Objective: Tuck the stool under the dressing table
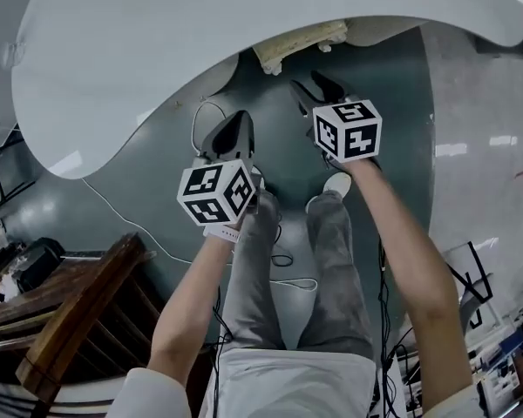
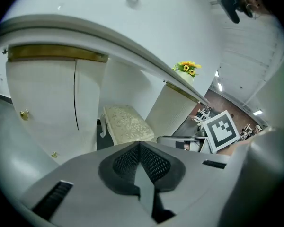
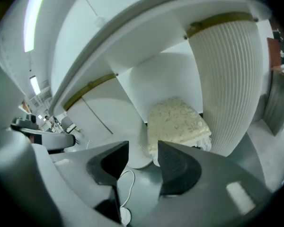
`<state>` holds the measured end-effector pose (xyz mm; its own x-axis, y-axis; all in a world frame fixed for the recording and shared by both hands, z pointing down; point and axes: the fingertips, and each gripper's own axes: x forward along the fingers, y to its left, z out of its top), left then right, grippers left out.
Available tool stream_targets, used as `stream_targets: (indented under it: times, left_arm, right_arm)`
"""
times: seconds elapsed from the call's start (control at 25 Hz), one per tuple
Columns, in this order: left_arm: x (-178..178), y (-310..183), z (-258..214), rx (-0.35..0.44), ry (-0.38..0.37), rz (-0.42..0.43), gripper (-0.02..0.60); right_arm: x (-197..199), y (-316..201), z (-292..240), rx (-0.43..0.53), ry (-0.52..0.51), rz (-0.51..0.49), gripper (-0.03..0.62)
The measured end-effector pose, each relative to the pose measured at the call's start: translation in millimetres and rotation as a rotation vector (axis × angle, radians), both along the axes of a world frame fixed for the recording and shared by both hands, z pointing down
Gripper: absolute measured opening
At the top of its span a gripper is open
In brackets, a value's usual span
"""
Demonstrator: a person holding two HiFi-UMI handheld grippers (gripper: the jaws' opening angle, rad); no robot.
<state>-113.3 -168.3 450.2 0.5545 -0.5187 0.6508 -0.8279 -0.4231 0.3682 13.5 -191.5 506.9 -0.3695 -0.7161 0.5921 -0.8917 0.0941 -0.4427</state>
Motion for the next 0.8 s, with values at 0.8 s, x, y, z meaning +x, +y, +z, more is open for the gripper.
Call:
stream_targets:
  times: [0.8]
  left_arm:
    - [66.3,118.8,-223.2,0.069,0.159,0.140,0.009]
  right_arm:
    - [38.0,115.7,-272.9,0.248,0.141,-0.083,0.011]
